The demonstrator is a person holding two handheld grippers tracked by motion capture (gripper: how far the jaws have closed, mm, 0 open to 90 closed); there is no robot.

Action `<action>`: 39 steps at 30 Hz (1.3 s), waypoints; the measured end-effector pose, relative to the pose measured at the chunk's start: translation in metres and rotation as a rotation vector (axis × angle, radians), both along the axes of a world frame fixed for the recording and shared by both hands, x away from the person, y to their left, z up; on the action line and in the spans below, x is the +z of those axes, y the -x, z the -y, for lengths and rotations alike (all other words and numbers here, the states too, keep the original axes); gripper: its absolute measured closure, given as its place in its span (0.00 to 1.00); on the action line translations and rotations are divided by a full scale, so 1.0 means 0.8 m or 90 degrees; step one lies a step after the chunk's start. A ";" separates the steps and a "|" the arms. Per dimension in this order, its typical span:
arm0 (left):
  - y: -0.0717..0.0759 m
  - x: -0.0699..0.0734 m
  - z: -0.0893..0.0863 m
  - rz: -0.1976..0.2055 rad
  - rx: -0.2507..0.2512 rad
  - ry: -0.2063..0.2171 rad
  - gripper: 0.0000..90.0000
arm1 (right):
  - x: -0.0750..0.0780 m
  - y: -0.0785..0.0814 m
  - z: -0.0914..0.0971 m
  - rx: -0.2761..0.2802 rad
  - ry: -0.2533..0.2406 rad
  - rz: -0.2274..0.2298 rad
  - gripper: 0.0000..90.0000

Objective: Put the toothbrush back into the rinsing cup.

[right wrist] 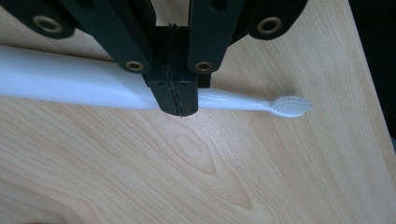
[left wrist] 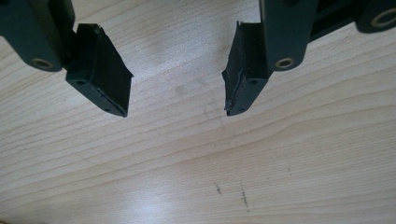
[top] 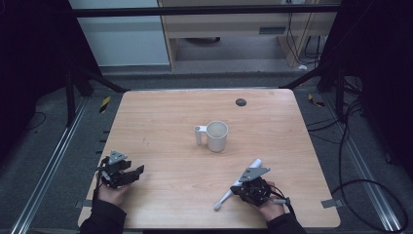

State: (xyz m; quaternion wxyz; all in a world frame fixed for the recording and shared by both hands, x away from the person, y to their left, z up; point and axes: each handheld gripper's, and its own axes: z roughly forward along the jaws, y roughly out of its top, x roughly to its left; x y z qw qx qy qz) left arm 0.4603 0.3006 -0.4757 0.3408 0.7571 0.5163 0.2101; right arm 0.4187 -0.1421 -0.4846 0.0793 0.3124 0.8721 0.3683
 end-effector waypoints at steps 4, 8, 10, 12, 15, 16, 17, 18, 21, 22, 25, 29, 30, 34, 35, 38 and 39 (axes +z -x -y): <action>0.000 0.000 0.000 0.000 0.000 0.000 0.44 | 0.000 -0.001 -0.001 -0.002 -0.001 0.002 1.00; 0.000 -0.001 0.001 0.000 0.001 0.000 0.44 | -0.002 -0.003 -0.003 -0.002 0.002 0.004 1.00; 0.000 -0.001 0.001 -0.001 0.000 -0.001 0.44 | -0.002 -0.004 -0.005 -0.001 0.001 0.004 1.00; 0.000 -0.001 0.000 -0.001 0.000 -0.002 0.44 | -0.002 -0.005 -0.006 -0.003 0.001 0.004 1.00; 0.000 0.000 0.001 0.000 0.000 -0.001 0.44 | -0.003 -0.006 -0.007 -0.003 0.001 0.006 1.00; 0.000 0.000 0.001 0.000 0.000 -0.002 0.44 | -0.003 -0.007 -0.007 -0.005 0.002 0.006 1.00; 0.000 0.000 0.001 0.000 0.000 -0.002 0.44 | -0.002 -0.007 -0.008 -0.006 0.001 0.005 1.00; -0.001 -0.001 0.001 -0.001 0.001 -0.002 0.44 | -0.002 -0.008 -0.008 -0.006 0.002 0.010 1.00; -0.001 -0.001 0.001 0.000 0.001 -0.001 0.44 | -0.002 -0.010 -0.010 -0.006 0.002 0.012 1.00; -0.001 -0.001 0.001 0.000 0.001 -0.001 0.44 | -0.002 -0.010 -0.011 -0.008 0.003 0.010 1.00; -0.001 -0.001 0.001 -0.001 0.000 -0.002 0.44 | -0.002 -0.010 -0.013 -0.006 0.003 0.008 1.00; -0.001 -0.001 0.000 -0.001 0.001 -0.002 0.44 | 0.003 -0.009 -0.012 -0.006 -0.006 0.017 1.00; -0.001 -0.001 0.000 -0.001 0.001 -0.002 0.44 | 0.005 -0.010 -0.010 -0.007 -0.010 0.021 1.00; -0.001 -0.001 0.000 -0.001 0.000 -0.002 0.44 | 0.015 -0.019 0.008 -0.046 -0.019 0.045 1.00; -0.001 -0.001 0.000 -0.002 0.000 -0.002 0.44 | 0.015 -0.019 0.008 -0.046 -0.019 0.045 1.00; -0.002 -0.001 0.000 -0.001 -0.001 -0.002 0.44 | 0.023 -0.031 0.032 -0.101 -0.017 0.067 1.00; -0.002 -0.001 0.000 -0.001 -0.001 -0.002 0.44 | 0.025 -0.036 0.040 -0.120 -0.015 0.070 1.00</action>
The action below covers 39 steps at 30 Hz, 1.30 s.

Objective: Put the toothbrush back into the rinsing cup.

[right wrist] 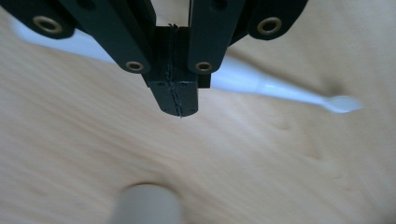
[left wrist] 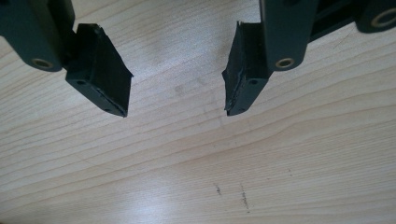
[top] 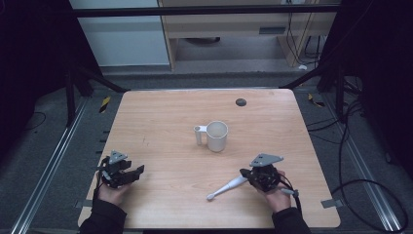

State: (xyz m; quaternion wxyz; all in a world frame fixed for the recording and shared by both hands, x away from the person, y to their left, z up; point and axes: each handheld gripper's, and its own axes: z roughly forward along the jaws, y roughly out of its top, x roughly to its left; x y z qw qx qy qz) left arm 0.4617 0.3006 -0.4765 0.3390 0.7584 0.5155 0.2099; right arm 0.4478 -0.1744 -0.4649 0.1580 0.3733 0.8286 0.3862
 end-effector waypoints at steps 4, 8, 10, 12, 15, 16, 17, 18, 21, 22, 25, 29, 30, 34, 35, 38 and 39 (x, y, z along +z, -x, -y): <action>-0.001 0.000 0.000 -0.001 0.000 0.000 0.44 | -0.001 -0.014 0.025 -0.052 0.005 -0.001 1.00; -0.001 -0.001 0.000 -0.002 0.000 0.000 0.44 | -0.005 -0.026 0.041 -0.081 0.010 -0.003 1.00; -0.001 -0.001 0.000 -0.003 0.001 0.000 0.44 | -0.006 -0.029 0.043 -0.088 0.011 -0.007 1.00; -0.001 -0.001 0.000 -0.003 0.001 0.000 0.44 | -0.011 -0.037 0.047 -0.097 0.018 -0.019 1.00; -0.001 -0.001 0.000 -0.004 0.001 0.000 0.44 | -0.017 -0.042 0.047 -0.099 0.034 -0.023 1.00; -0.001 -0.001 0.000 -0.004 0.001 0.000 0.44 | -0.017 -0.042 0.047 -0.099 0.036 -0.027 1.00; -0.001 -0.001 0.000 -0.004 0.001 0.000 0.44 | -0.018 -0.042 0.047 -0.099 0.038 -0.028 1.00; -0.001 -0.001 0.000 -0.004 0.001 0.000 0.44 | -0.018 -0.043 0.047 -0.098 0.040 -0.029 1.00; -0.001 -0.001 0.000 -0.004 0.001 0.000 0.44 | -0.019 -0.042 0.048 -0.099 0.049 -0.030 1.00; -0.001 -0.001 0.000 -0.003 0.000 -0.001 0.44 | -0.019 -0.041 0.048 -0.098 0.054 -0.031 1.00; -0.001 -0.001 -0.001 -0.003 0.002 0.001 0.44 | -0.019 -0.040 0.048 -0.098 0.059 -0.030 1.00; -0.001 0.000 -0.001 -0.002 0.001 0.001 0.44 | -0.019 -0.037 0.049 -0.097 0.065 -0.032 1.00; -0.001 0.000 -0.001 -0.002 0.002 0.001 0.44 | -0.019 -0.036 0.049 -0.097 0.070 -0.030 1.00; -0.001 0.000 -0.001 -0.002 0.000 0.001 0.44 | -0.020 -0.032 0.049 -0.094 0.077 -0.033 1.00; -0.001 0.000 -0.001 -0.002 0.000 0.001 0.44 | -0.020 -0.030 0.049 -0.092 0.079 -0.032 1.00; -0.001 0.000 -0.001 -0.002 0.000 0.001 0.44 | -0.020 -0.027 0.050 -0.092 0.083 -0.036 1.00; -0.001 0.000 -0.001 -0.002 0.000 0.001 0.44 | -0.020 -0.026 0.051 -0.092 0.080 -0.037 1.00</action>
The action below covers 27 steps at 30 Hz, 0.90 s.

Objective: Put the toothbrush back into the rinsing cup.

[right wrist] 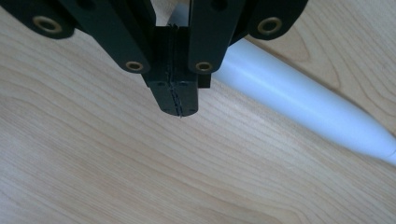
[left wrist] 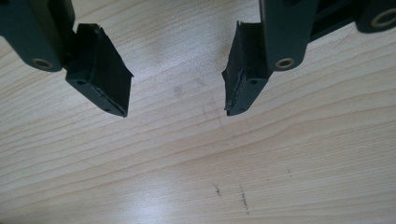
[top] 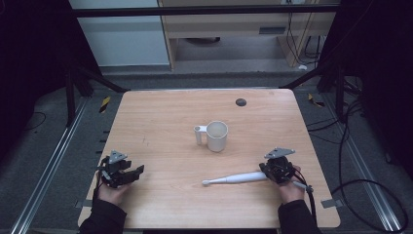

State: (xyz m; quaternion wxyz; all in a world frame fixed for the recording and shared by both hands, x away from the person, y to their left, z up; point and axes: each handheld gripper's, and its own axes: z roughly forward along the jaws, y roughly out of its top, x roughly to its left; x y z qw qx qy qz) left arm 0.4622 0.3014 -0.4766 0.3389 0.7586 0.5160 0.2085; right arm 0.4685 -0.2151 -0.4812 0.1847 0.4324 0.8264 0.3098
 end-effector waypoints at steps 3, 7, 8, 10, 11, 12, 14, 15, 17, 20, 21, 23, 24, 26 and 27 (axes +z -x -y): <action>0.000 0.000 0.000 0.000 0.000 0.000 0.44 | 0.001 0.004 0.003 0.003 0.000 0.001 1.00; 0.000 0.000 0.000 0.000 -0.001 -0.001 0.44 | 0.001 0.010 0.003 0.009 0.001 0.000 1.00; 0.000 0.000 0.000 0.000 -0.001 -0.001 0.44 | 0.001 0.011 0.003 0.009 0.002 -0.003 1.00; 0.000 0.000 0.000 0.000 -0.002 -0.001 0.44 | 0.001 0.012 0.002 0.009 0.003 -0.003 0.99; 0.000 0.000 0.000 0.000 -0.002 -0.001 0.44 | 0.001 0.014 0.001 0.015 0.008 -0.005 0.99; 0.001 0.000 0.000 0.000 -0.002 -0.001 0.44 | 0.001 0.015 0.000 0.015 0.007 -0.005 0.99; 0.001 0.000 0.000 0.000 -0.002 0.000 0.44 | 0.001 0.017 0.000 0.019 0.009 -0.006 0.99; 0.001 0.000 0.000 0.001 -0.001 0.000 0.44 | 0.001 0.018 -0.001 0.019 0.010 -0.008 0.99; 0.001 0.001 0.000 0.001 -0.002 0.000 0.44 | 0.001 0.019 -0.001 0.021 0.010 -0.009 0.99; 0.001 0.001 0.001 0.001 -0.002 -0.001 0.44 | 0.000 0.025 -0.001 0.025 0.007 -0.011 0.99; 0.001 0.001 0.001 0.001 -0.002 -0.001 0.44 | 0.000 0.025 -0.001 0.025 0.007 -0.011 0.99; 0.001 0.001 0.000 0.001 -0.001 0.000 0.44 | 0.000 0.028 -0.002 0.027 0.006 -0.014 0.99; 0.001 0.001 0.000 0.001 -0.001 0.000 0.44 | 0.000 0.029 -0.002 0.029 0.006 -0.014 0.99; 0.001 0.001 0.000 0.000 0.001 0.002 0.44 | 0.000 0.032 -0.003 0.029 0.002 -0.017 0.99; 0.001 0.001 0.000 0.000 0.001 0.002 0.44 | 0.001 0.033 -0.003 0.030 0.002 -0.018 0.99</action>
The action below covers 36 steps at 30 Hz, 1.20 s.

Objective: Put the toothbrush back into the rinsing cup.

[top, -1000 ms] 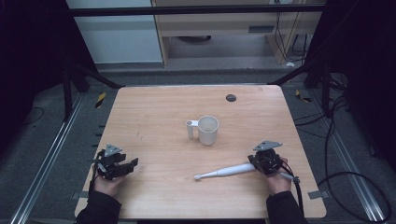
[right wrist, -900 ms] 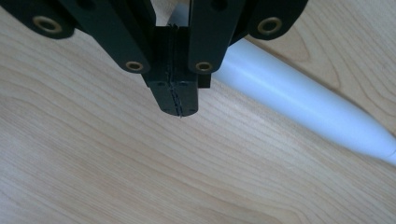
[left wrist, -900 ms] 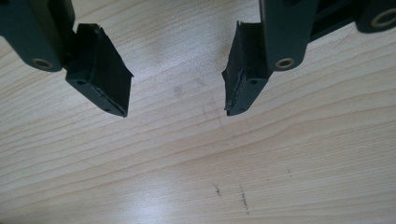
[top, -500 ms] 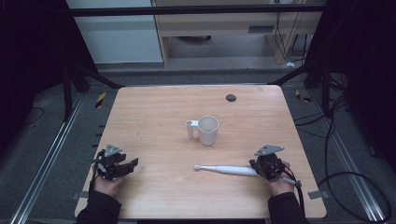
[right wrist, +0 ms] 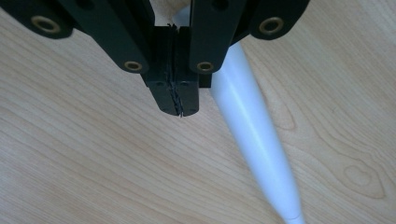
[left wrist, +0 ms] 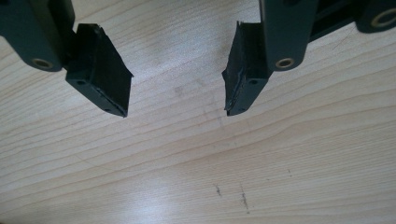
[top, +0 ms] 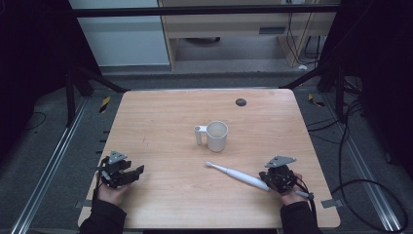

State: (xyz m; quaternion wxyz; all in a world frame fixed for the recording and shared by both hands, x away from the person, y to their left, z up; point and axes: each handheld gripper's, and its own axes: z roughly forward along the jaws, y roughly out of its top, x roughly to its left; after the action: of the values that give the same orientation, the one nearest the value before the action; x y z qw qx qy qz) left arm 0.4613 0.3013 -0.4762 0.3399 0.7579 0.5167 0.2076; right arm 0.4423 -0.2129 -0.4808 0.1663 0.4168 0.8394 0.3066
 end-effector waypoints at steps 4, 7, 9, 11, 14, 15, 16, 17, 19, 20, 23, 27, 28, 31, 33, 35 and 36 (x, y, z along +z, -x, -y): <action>0.000 0.000 0.000 0.000 0.000 0.000 0.44 | 0.000 0.004 0.000 0.001 -0.001 -0.001 0.99; 0.000 0.000 0.000 0.000 0.000 0.000 0.44 | -0.001 0.007 -0.001 0.003 -0.002 -0.003 0.99; 0.000 0.000 0.000 0.000 0.000 0.000 0.44 | -0.001 0.008 -0.001 0.002 -0.003 -0.006 0.99; 0.000 0.000 0.000 0.000 0.000 0.000 0.44 | -0.001 0.009 -0.001 0.004 -0.005 -0.007 0.99; 0.000 0.000 0.000 0.000 0.001 0.001 0.44 | -0.002 0.011 -0.003 0.004 -0.007 -0.012 0.98; 0.000 0.000 0.000 0.000 0.002 0.001 0.44 | -0.003 0.011 -0.003 0.007 -0.007 -0.010 0.98; 0.000 0.000 0.000 0.000 0.002 0.001 0.44 | -0.003 0.011 -0.003 0.007 -0.007 -0.012 0.98; 0.000 0.000 0.000 0.000 0.002 0.001 0.44 | -0.003 0.012 -0.003 0.007 -0.007 -0.012 0.98; 0.000 0.000 0.000 0.000 0.002 0.001 0.44 | -0.003 0.012 -0.003 0.007 -0.008 -0.012 0.98; 0.000 0.000 0.000 0.000 0.002 0.000 0.44 | -0.001 0.011 -0.002 0.003 -0.008 -0.009 0.98; -0.001 0.000 0.000 0.000 0.002 -0.001 0.44 | 0.004 0.010 0.001 -0.008 -0.016 -0.001 0.96; -0.001 0.000 0.000 -0.001 0.000 -0.003 0.44 | 0.013 0.008 0.003 -0.018 -0.023 0.012 0.92; -0.001 0.000 0.000 -0.001 0.000 -0.003 0.44 | 0.016 0.008 0.004 -0.020 -0.024 0.015 0.91; -0.002 0.000 0.001 -0.002 -0.001 -0.003 0.44 | 0.022 0.007 0.005 -0.029 -0.029 0.021 0.87; -0.002 0.000 0.001 -0.001 -0.002 -0.004 0.44 | 0.027 0.006 0.006 -0.030 -0.031 0.030 0.85; -0.002 -0.001 0.001 -0.002 -0.002 -0.002 0.44 | 0.032 0.005 0.006 -0.029 -0.033 0.036 0.82; -0.002 0.000 0.001 -0.001 -0.003 -0.004 0.44 | 0.035 0.004 0.006 -0.030 -0.033 0.039 0.80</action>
State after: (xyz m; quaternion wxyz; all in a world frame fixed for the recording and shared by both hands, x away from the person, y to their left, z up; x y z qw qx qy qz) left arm 0.4626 0.3004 -0.4766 0.3376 0.7606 0.5141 0.2080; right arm 0.4388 -0.2176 -0.4529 0.1884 0.4309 0.8156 0.3372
